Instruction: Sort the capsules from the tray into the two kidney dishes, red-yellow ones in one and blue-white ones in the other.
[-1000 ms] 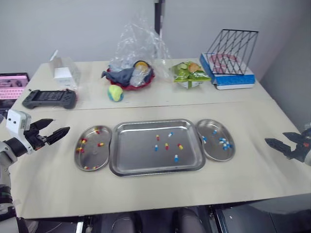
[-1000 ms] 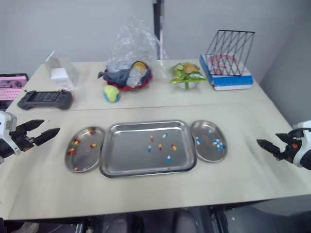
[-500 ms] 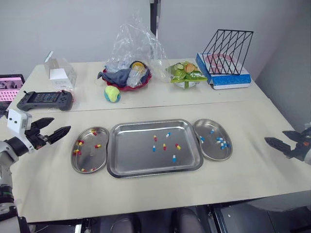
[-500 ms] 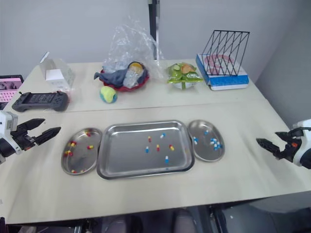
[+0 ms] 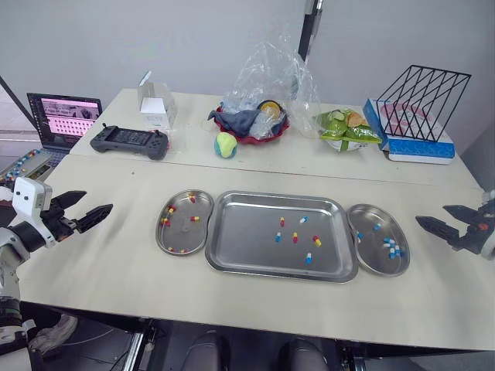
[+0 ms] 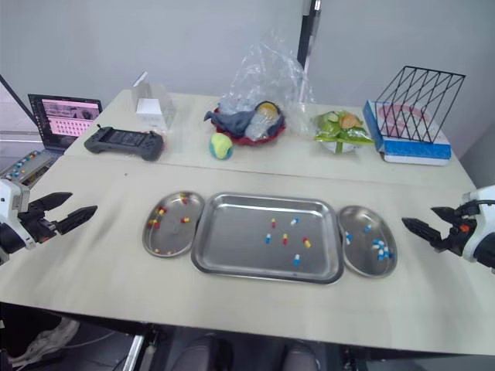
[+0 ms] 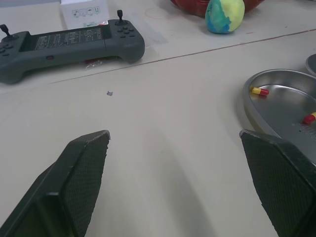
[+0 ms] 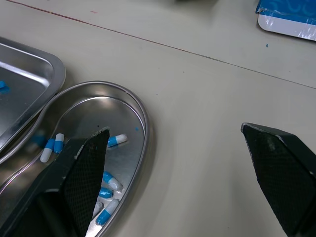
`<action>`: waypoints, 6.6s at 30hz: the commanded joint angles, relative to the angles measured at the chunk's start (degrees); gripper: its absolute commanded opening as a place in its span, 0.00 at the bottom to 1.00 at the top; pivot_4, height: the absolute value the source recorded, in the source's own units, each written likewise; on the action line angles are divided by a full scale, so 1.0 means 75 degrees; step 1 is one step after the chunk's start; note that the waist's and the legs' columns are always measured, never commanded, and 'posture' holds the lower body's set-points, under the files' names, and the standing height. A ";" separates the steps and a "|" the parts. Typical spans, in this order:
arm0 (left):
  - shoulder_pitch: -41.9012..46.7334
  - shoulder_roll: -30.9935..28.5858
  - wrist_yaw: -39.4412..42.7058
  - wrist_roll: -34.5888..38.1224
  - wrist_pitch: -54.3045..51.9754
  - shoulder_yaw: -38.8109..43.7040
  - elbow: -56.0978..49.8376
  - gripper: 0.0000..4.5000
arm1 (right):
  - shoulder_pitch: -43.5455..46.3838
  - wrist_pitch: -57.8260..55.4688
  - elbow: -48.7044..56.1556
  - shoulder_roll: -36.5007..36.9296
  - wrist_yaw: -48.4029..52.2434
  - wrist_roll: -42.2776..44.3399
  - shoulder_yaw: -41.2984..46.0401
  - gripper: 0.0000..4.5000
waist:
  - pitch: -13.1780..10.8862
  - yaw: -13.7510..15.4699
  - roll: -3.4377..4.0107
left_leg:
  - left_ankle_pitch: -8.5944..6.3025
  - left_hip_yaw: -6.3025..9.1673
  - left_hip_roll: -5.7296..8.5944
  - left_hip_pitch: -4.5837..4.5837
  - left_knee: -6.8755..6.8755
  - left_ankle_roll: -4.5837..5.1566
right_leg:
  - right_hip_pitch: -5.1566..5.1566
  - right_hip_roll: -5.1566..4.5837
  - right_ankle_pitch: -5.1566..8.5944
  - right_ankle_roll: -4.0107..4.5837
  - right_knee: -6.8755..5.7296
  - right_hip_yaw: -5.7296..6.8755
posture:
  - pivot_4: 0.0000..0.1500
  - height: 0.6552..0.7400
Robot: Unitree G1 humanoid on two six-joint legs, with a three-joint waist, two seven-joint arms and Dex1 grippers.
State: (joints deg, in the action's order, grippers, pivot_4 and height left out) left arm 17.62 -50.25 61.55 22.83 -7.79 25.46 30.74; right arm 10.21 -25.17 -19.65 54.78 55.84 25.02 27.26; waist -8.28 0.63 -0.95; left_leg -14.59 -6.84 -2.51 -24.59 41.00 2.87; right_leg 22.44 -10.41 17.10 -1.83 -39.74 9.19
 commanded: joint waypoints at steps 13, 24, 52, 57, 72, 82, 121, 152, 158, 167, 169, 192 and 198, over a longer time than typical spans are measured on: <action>0.0098 -0.0074 0.0071 0.0112 0.0207 0.0085 -0.0167 0.99 | -0.0123 -0.0187 0.0361 0.0129 -0.0037 0.0172 0.0283 1.00 | 0.0007 -0.0124 -0.0032 | -0.0006 -0.0318 -0.0124 -0.0003 -0.0006 -0.0015 | 0.0229 0.0096 -0.0050 0.0033 -0.0051 -0.0264 | 1.00 0.39; 0.0147 -0.0079 0.0154 0.0139 0.0288 0.0092 -0.0131 0.99 | -0.0130 -0.0233 0.0387 0.0117 -0.0022 0.0222 0.0269 1.00 | 0.0006 -0.0205 -0.0034 | -0.0006 -0.0324 -0.0134 -0.0004 -0.0010 -0.0015 | 0.0235 0.0110 -0.0050 0.0030 -0.0045 -0.0266 | 1.00 0.39; 0.0218 0.0385 0.0398 0.1674 -0.2607 -0.1369 -0.4822 0.99 | -0.0865 -0.1025 0.3809 0.0020 0.0945 0.1370 0.0064 1.00 | 0.0004 -0.0169 -0.0037 | -0.0007 -0.0321 -0.0136 -0.0005 -0.0009 -0.0013 | 0.0228 0.0121 -0.0053 0.0026 -0.0036 -0.0275 | 1.00 0.39; 0.0187 0.0582 0.0268 0.1819 -0.2878 -0.1596 -0.5327 0.99 | -0.0835 -0.1352 0.4389 0.0017 0.0853 0.1634 -0.0093 1.00 | 0.0003 -0.0129 -0.0039 | -0.0007 -0.0317 -0.0134 -0.0006 -0.0008 -0.0012 | 0.0223 0.0122 -0.0054 0.0024 -0.0030 -0.0276 | 1.00 0.39; -0.1093 0.0172 0.0334 0.1428 -0.1774 -0.0527 -0.5348 0.99 | 0.1063 -0.2166 0.6041 -0.2315 -0.1972 0.0574 -0.4043 1.00 | -0.0004 -0.0190 -0.0064 | -0.0003 -0.0317 -0.0156 -0.0018 -0.0015 -0.0022 | 0.0242 0.0148 -0.0059 0.0028 -0.0016 -0.0279 | 1.00 0.39; -0.2329 0.0043 0.0411 0.1442 -0.1493 0.0439 -0.5409 0.99 | 0.1172 -0.2264 0.5820 -0.3807 -0.3435 -0.0970 -0.5759 1.00 | -0.0007 -0.0134 -0.0072 | -0.0006 -0.0314 -0.0157 -0.0034 -0.0007 -0.0018 | 0.0249 0.0149 -0.0059 0.0026 -0.0015 -0.0277 | 1.00 0.39; -0.2317 0.0078 0.0180 0.1190 -0.1298 0.0266 -0.5447 1.00 | 0.0726 -0.3702 0.5987 -0.5060 -0.5109 -0.1798 -0.5744 0.35 | -0.0006 -0.0183 -0.0073 | -0.0007 -0.0314 -0.0161 -0.0038 -0.0009 -0.0023 | 0.0254 0.0158 -0.0059 0.0027 -0.0017 -0.0278 | 1.00 0.39; -0.1826 0.0060 0.0312 0.1179 -0.1197 0.0071 -0.4979 1.00 | 0.1437 -0.2004 0.3560 -0.1667 -0.1521 -0.0247 -0.2314 0.01 | -0.0012 -0.0170 -0.0074 | -0.0010 -0.0312 -0.0158 -0.0045 -0.0022 -0.0017 | 0.0254 0.0161 -0.0060 0.0026 0.0001 -0.0276 | 1.00 0.39; -0.1723 0.0048 0.0363 0.1144 -0.1111 -0.0020 -0.4827 1.00 | 0.0812 -0.1698 0.3218 -0.1164 -0.1160 -0.0298 -0.2074 0.01 | -0.0012 -0.0206 -0.0074 | -0.0008 -0.0320 -0.0158 -0.0044 -0.0022 -0.0019 | 0.0254 0.0159 -0.0060 0.0026 0.0003 -0.0281 | 1.00 0.39; -0.1477 -0.0113 0.0530 0.1047 -0.0956 -0.0038 -0.4406 1.00 | 0.0611 -0.1210 0.2624 -0.0832 -0.0818 -0.0289 -0.1785 0.54 | -0.0012 -0.0175 -0.0074 | -0.0009 -0.0318 -0.0158 -0.0043 -0.0018 -0.0019 | 0.0252 0.0157 -0.0060 0.0026 0.0002 -0.0280 | 1.00 0.39; -0.1473 -0.0120 0.0556 0.1033 -0.0904 -0.0038 -0.4336 1.00 | 0.0667 -0.1182 0.2466 -0.0723 -0.0638 -0.0179 -0.1586 0.69 | -0.0013 -0.0170 -0.0072 | -0.0009 -0.0318 -0.0156 -0.0044 -0.0018 -0.0018 | 0.0251 0.0155 -0.0060 0.0025 0.0002 -0.0280 | 1.00 0.39; -0.1461 -0.0175 0.0330 0.0632 0.0309 0.0597 -0.2165 1.00 | 0.1103 0.0961 -0.0314 -0.0503 -0.0857 -0.0073 0.0092 1.00 | -0.0013 -0.0197 -0.0071 | -0.0009 -0.0324 -0.0159 -0.0037 -0.0016 -0.0018 | 0.0249 0.0151 -0.0061 0.0025 -0.0002 -0.0281 | 1.00 0.39; -0.1394 -0.0193 0.0315 0.0649 0.0323 0.0584 -0.2129 1.00 | 0.1063 0.0897 -0.0196 -0.0524 -0.0939 -0.0109 0.0024 1.00 | -0.0013 -0.0195 -0.0071 | -0.0009 -0.0324 -0.0158 -0.0038 -0.0015 -0.0018 | 0.0249 0.0151 -0.0061 0.0025 -0.0002 -0.0281 | 1.00 0.39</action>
State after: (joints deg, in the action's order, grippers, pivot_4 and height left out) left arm 6.42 -50.58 64.20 27.17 -6.23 28.10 14.93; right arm 18.06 -19.16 -23.05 50.44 49.30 23.76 26.30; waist -8.38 -0.83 -1.48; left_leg -14.66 -9.27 -3.70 -24.87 40.88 2.73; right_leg 24.31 -9.28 16.65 -1.64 -39.75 7.08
